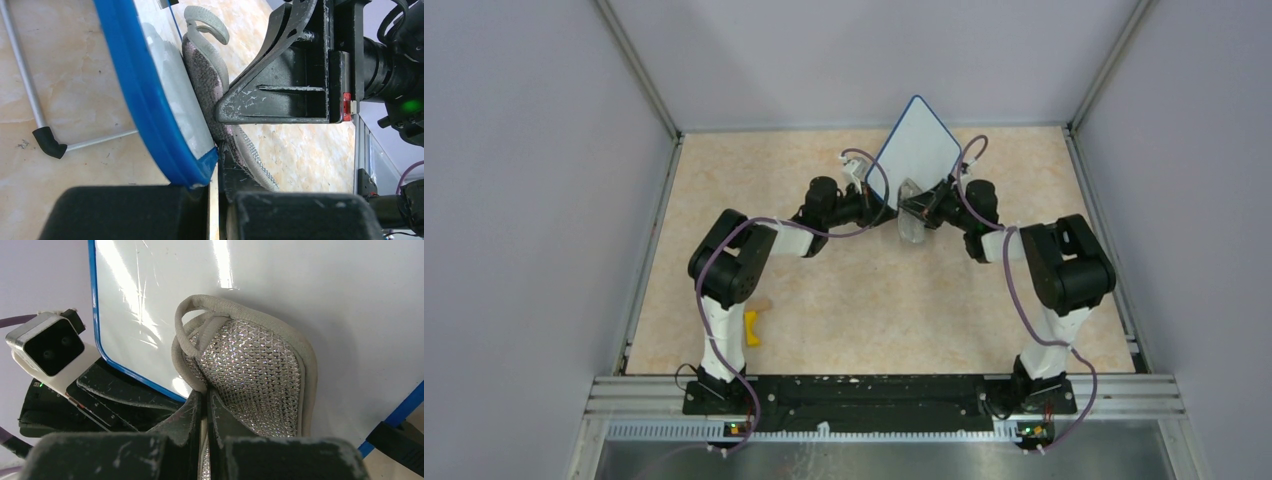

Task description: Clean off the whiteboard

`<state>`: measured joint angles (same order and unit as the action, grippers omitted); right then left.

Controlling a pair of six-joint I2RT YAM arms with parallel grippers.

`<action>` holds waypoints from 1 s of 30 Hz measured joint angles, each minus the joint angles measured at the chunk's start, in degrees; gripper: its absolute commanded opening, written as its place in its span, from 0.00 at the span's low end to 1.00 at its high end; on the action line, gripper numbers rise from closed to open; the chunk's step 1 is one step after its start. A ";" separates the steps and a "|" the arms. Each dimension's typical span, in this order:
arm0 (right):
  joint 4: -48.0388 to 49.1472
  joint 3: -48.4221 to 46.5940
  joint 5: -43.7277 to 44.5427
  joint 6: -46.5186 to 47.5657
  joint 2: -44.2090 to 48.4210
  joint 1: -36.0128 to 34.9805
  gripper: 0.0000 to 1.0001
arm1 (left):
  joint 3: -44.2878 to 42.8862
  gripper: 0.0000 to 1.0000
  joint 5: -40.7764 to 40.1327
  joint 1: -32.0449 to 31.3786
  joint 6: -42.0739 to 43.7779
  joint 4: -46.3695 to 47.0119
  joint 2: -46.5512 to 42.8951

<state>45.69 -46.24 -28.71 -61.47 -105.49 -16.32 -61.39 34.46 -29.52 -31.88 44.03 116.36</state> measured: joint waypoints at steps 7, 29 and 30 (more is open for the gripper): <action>5.79 2.49 -2.34 -0.59 -3.32 4.26 0.00 | -0.02 0.00 0.00 -0.15 0.04 -0.02 0.00; -3.21 0.87 2.62 4.28 2.29 -0.24 0.00 | -0.02 0.00 -0.02 -0.22 0.09 0.02 0.00; -2.45 0.94 1.88 4.04 1.79 0.24 0.00 | -0.02 0.00 -0.02 -0.22 0.07 0.02 0.00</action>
<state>43.24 -45.30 -26.83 -57.43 -103.70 -16.08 -61.41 34.44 -29.74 -31.81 44.05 116.36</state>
